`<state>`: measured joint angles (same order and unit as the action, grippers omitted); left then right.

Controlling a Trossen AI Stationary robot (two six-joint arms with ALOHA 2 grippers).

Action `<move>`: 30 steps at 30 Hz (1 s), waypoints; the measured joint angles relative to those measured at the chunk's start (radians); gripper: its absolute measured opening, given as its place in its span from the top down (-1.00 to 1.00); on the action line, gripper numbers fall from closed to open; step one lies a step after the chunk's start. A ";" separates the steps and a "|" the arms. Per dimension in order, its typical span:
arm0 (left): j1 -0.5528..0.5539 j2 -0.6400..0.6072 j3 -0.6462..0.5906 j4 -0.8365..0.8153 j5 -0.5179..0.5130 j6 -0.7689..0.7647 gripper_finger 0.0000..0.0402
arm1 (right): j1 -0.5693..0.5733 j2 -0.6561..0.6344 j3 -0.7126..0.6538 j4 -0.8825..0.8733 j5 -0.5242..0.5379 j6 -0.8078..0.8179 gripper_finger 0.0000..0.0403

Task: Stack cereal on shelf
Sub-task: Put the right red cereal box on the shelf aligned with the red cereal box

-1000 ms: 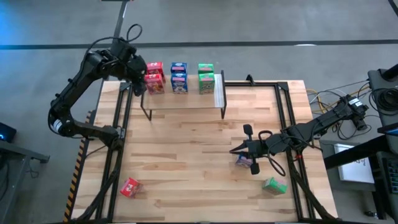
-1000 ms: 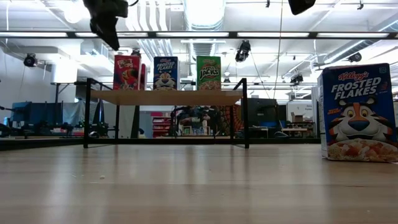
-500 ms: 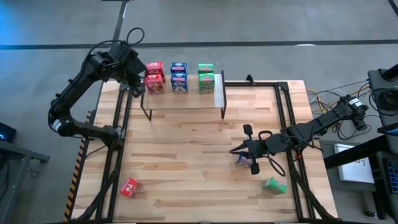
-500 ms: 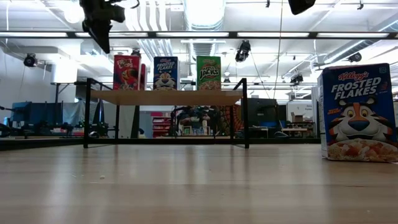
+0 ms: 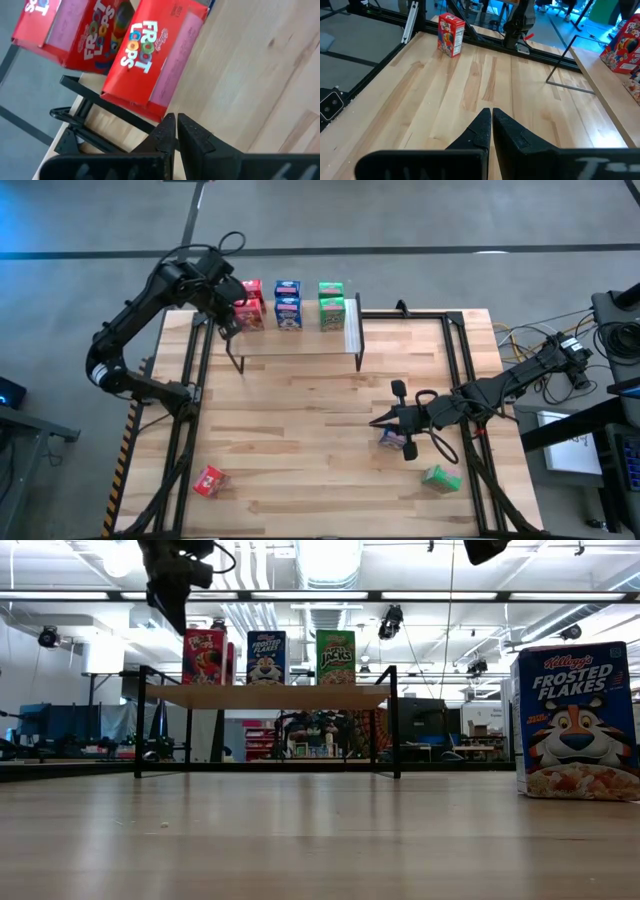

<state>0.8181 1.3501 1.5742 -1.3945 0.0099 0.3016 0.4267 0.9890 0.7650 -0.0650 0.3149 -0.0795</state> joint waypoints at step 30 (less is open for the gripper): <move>0.003 -0.026 0.000 -0.071 -0.184 -0.097 0.99 | 0.000 0.000 0.000 -0.002 0.000 -0.001 0.96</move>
<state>0.8215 1.3243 1.5742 -1.4653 -0.1738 0.2045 0.4267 0.9890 0.7650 -0.0673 0.3149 -0.0803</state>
